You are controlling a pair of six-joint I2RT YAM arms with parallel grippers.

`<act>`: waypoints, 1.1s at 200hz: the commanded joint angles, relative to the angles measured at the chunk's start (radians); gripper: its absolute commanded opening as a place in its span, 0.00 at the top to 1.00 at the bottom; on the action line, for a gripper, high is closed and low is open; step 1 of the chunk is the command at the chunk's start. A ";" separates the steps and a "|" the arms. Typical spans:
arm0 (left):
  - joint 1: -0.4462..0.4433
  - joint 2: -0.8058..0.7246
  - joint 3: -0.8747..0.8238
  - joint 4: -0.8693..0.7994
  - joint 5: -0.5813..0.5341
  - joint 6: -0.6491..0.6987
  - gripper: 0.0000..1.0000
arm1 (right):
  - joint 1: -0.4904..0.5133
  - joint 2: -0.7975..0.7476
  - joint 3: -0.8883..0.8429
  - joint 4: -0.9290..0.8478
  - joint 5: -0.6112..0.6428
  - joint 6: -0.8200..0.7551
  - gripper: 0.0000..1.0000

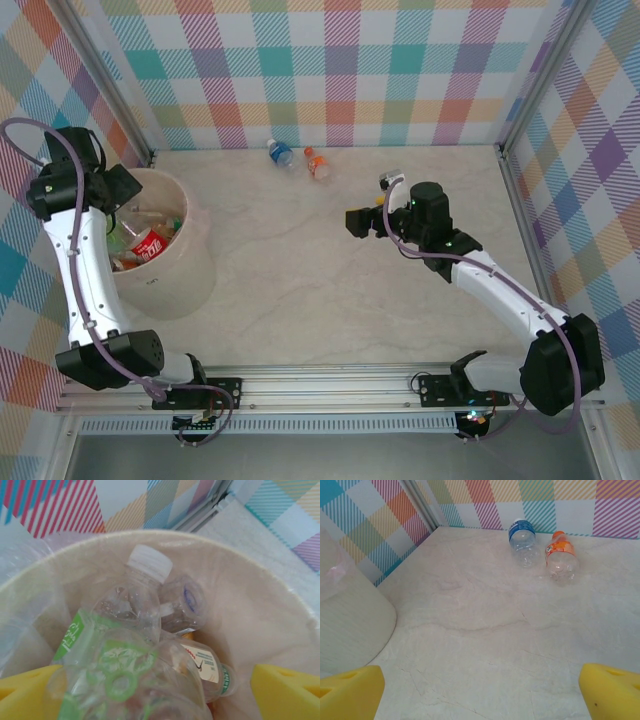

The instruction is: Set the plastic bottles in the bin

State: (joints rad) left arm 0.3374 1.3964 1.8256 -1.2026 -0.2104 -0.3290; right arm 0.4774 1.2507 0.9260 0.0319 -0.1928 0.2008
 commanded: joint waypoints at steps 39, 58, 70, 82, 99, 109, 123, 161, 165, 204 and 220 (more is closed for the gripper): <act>0.014 -0.077 0.076 -0.022 0.045 -0.016 0.00 | 0.002 0.021 0.031 0.008 0.006 0.003 0.00; 0.015 -0.083 0.099 -0.024 0.077 -0.019 0.00 | 0.003 0.019 0.028 0.009 0.009 0.005 0.00; 0.012 -0.086 0.118 -0.026 0.121 -0.026 0.00 | 0.003 0.014 0.025 0.012 0.016 0.007 0.00; 0.010 -0.095 0.135 -0.023 0.172 -0.038 0.00 | 0.003 0.003 0.019 0.022 0.025 0.012 0.00; -0.005 -0.121 0.135 0.010 0.259 -0.056 0.00 | 0.003 -0.022 -0.001 0.049 0.045 0.023 0.00; -0.015 -0.140 0.129 0.041 0.324 -0.069 0.00 | 0.003 -0.036 -0.015 0.060 0.058 0.026 0.00; -0.033 -0.155 0.127 0.079 0.417 -0.090 0.00 | 0.003 -0.053 -0.029 0.069 0.080 0.028 0.00; -0.148 -0.145 0.137 0.167 0.583 -0.164 0.00 | 0.003 -0.070 -0.057 0.092 0.115 0.029 0.00; -0.173 -0.140 0.135 0.177 0.583 -0.171 0.00 | 0.003 -0.069 -0.056 0.093 0.116 0.029 0.00; -0.485 -0.038 0.165 0.252 0.450 -0.170 0.00 | 0.003 -0.076 -0.056 0.092 0.122 0.040 0.00; -0.578 0.018 0.174 0.286 0.389 -0.160 0.00 | 0.002 -0.090 -0.060 0.083 0.136 0.044 0.00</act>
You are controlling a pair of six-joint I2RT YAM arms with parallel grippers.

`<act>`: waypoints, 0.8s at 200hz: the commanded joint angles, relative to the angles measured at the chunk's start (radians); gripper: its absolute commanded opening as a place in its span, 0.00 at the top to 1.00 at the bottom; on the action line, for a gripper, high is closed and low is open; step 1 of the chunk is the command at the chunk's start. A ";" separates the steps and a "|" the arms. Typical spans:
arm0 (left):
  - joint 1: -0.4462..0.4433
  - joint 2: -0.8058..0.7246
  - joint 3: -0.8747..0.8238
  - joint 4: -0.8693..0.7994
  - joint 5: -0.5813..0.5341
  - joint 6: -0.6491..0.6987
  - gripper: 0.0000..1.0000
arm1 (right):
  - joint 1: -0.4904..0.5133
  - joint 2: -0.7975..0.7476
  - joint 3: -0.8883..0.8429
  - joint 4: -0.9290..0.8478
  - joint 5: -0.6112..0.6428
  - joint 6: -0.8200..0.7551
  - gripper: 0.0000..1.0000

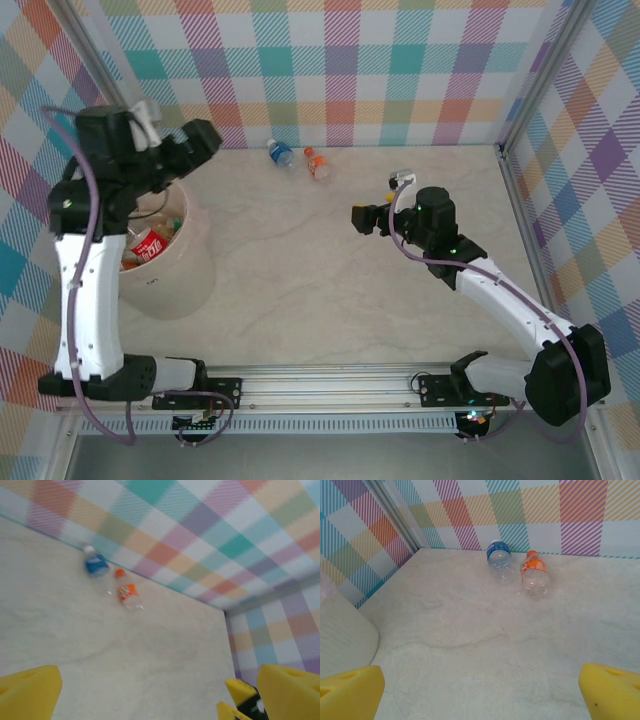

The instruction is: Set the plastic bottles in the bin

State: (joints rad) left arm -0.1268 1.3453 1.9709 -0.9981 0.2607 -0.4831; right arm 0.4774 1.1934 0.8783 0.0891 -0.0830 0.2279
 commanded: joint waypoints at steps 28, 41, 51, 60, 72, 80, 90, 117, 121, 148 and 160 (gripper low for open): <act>-0.227 0.185 0.060 0.123 -0.169 0.001 0.00 | 0.001 -0.062 -0.022 -0.009 0.079 0.022 0.00; -0.264 0.245 0.079 0.137 -0.212 0.003 0.00 | 0.000 -0.075 -0.030 -0.023 0.098 0.022 0.00; -0.286 0.292 0.098 0.144 -0.242 0.001 0.00 | 0.000 -0.085 -0.037 -0.029 0.110 0.023 0.00; -0.302 0.334 0.114 0.153 -0.267 0.000 0.00 | -0.002 -0.094 -0.042 -0.034 0.120 0.024 0.00; -0.318 0.389 0.124 0.168 -0.314 -0.012 0.00 | -0.002 -0.105 -0.048 -0.040 0.136 0.029 0.00; -0.324 0.423 0.129 0.182 -0.334 -0.024 0.00 | -0.002 -0.112 -0.050 -0.045 0.142 0.030 0.00; -0.327 0.468 0.136 0.194 -0.359 -0.043 0.00 | -0.002 -0.119 -0.051 -0.054 0.150 0.033 0.00; -0.327 0.588 0.181 0.208 -0.432 -0.089 0.00 | -0.002 -0.137 -0.046 -0.088 0.161 0.027 0.00; -0.327 0.603 0.187 0.212 -0.448 -0.097 0.00 | -0.002 -0.139 -0.045 -0.092 0.163 0.025 0.00; -0.327 0.701 0.213 0.248 -0.564 -0.126 0.00 | -0.002 -0.150 -0.047 -0.115 0.182 0.020 0.00; -0.327 0.749 0.228 0.254 -0.633 -0.145 0.00 | -0.003 -0.154 -0.050 -0.117 0.189 0.018 0.00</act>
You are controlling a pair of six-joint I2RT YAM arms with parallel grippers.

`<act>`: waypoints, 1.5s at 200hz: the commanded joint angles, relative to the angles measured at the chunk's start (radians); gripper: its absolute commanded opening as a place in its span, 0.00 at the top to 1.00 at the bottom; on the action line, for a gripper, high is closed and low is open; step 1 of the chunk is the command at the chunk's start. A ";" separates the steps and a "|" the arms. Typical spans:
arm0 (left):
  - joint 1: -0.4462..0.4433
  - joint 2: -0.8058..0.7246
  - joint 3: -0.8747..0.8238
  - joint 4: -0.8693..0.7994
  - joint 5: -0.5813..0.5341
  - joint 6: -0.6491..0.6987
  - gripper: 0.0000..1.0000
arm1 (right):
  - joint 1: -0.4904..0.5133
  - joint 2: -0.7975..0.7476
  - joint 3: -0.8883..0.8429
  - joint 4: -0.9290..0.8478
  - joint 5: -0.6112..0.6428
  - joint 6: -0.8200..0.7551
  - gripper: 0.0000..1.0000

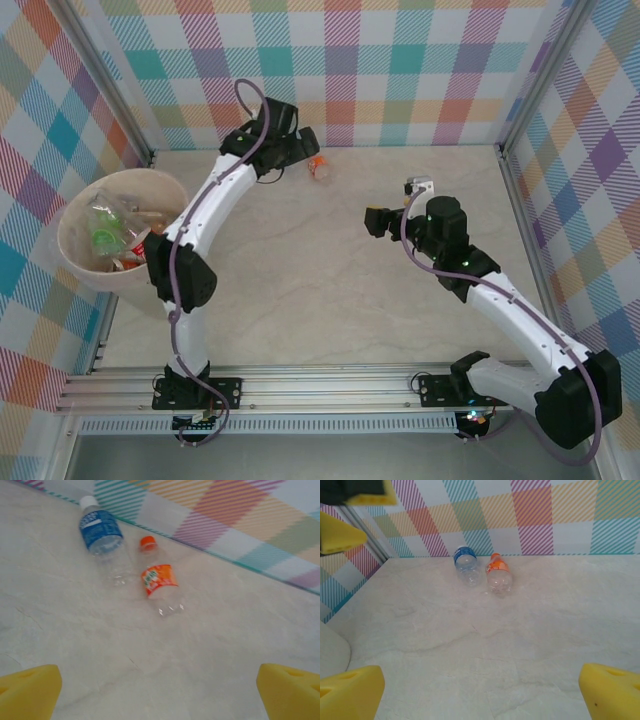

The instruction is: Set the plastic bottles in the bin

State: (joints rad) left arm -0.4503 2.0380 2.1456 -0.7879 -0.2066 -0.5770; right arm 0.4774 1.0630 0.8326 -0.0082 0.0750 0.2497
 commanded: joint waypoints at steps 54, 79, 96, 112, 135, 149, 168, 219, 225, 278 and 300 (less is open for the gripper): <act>0.014 0.287 0.172 0.088 -0.346 -0.077 0.00 | -0.004 0.013 0.011 -0.020 0.045 -0.024 0.00; 0.040 0.416 0.298 0.035 -0.350 -0.096 0.00 | -0.003 0.042 0.026 -0.021 0.047 -0.036 0.00; 0.061 0.468 0.326 0.046 -0.335 -0.101 0.00 | -0.003 0.060 0.037 -0.022 0.046 -0.044 0.00; 0.082 0.496 0.328 0.080 -0.294 -0.102 0.00 | -0.004 0.077 0.046 -0.019 0.048 -0.051 0.00; 0.113 0.558 0.364 0.130 -0.194 -0.073 0.00 | -0.003 0.106 0.061 -0.019 0.049 -0.062 0.00; 0.126 0.630 0.453 0.139 -0.109 -0.025 0.00 | -0.003 0.126 0.072 -0.020 0.048 -0.068 0.00; 0.131 0.738 0.605 0.118 -0.048 0.024 0.00 | -0.003 0.157 0.088 -0.019 0.050 -0.074 0.00; 0.162 0.820 0.615 0.203 0.031 -0.007 0.07 | -0.003 0.233 0.126 -0.024 0.042 -0.079 0.00; 0.164 0.824 0.616 0.202 0.032 -0.015 0.09 | -0.003 0.239 0.130 -0.023 0.040 -0.078 0.00; 0.171 0.824 0.616 0.167 0.015 -0.007 0.29 | -0.003 0.276 0.149 -0.019 0.026 -0.066 0.00; 0.172 0.809 0.611 0.159 0.019 -0.001 0.33 | -0.004 0.269 0.147 -0.020 0.025 -0.061 0.00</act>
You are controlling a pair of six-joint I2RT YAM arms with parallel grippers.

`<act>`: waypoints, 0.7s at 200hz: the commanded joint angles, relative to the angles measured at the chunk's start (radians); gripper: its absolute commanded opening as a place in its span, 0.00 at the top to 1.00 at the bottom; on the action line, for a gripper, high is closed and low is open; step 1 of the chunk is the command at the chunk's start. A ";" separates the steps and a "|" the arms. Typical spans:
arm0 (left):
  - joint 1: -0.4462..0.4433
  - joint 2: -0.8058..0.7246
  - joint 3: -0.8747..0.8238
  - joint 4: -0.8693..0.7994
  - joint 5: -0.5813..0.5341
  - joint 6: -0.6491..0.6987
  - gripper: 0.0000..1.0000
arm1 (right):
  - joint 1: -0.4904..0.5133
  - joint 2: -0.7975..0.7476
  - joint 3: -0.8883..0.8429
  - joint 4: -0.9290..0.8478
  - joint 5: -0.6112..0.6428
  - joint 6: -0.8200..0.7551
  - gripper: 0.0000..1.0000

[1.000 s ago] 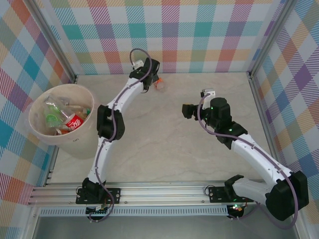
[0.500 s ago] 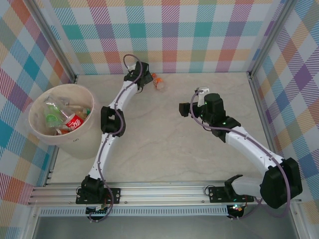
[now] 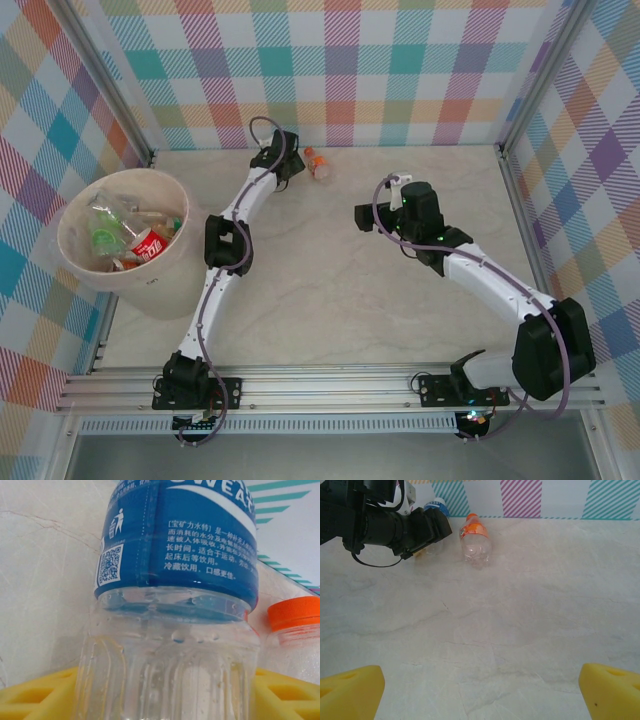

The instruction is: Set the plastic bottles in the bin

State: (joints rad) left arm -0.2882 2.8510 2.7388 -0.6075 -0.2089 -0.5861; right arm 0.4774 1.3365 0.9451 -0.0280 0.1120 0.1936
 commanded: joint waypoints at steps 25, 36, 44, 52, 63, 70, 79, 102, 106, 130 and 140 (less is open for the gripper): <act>0.010 -0.027 0.011 -0.033 0.031 0.020 0.35 | -0.003 -0.019 0.028 -0.001 -0.021 0.006 0.00; 0.009 -0.039 0.008 -0.043 0.041 0.029 0.36 | -0.003 -0.033 0.017 0.011 -0.038 0.006 0.00; 0.009 -0.049 0.004 -0.053 0.042 0.035 0.38 | -0.004 -0.043 0.003 0.028 -0.055 0.004 0.00; 0.008 -0.065 -0.008 -0.061 0.044 0.042 0.39 | -0.003 -0.054 -0.010 0.048 -0.074 0.000 0.00; 0.004 -0.093 -0.042 -0.059 0.047 0.054 0.40 | -0.003 -0.068 -0.025 0.074 -0.105 -0.003 0.00; -0.001 -0.114 -0.074 -0.052 0.049 0.066 0.41 | -0.003 -0.076 -0.033 0.089 -0.125 -0.006 0.00; -0.007 -0.154 -0.121 -0.038 0.048 0.078 0.42 | -0.003 -0.090 -0.041 0.107 -0.154 -0.010 0.00; -0.033 -0.270 -0.264 0.006 0.017 0.104 0.42 | -0.002 -0.119 -0.067 0.142 -0.224 -0.014 0.00; -0.038 -0.291 -0.291 0.014 0.011 0.105 0.42 | -0.003 -0.123 -0.071 0.146 -0.236 -0.015 0.00; -0.065 -0.412 -0.445 0.056 -0.033 0.112 0.43 | -0.002 -0.154 -0.095 0.169 -0.281 0.003 0.00; -0.073 -0.461 -0.512 0.085 -0.038 0.112 0.43 | -0.002 -0.166 -0.103 0.176 -0.290 0.013 0.00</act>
State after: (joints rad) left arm -0.3233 2.5546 2.3379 -0.5999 -0.2028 -0.5026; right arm 0.4774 1.2118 0.8688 0.0830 -0.1013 0.1944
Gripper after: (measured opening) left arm 0.628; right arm 0.996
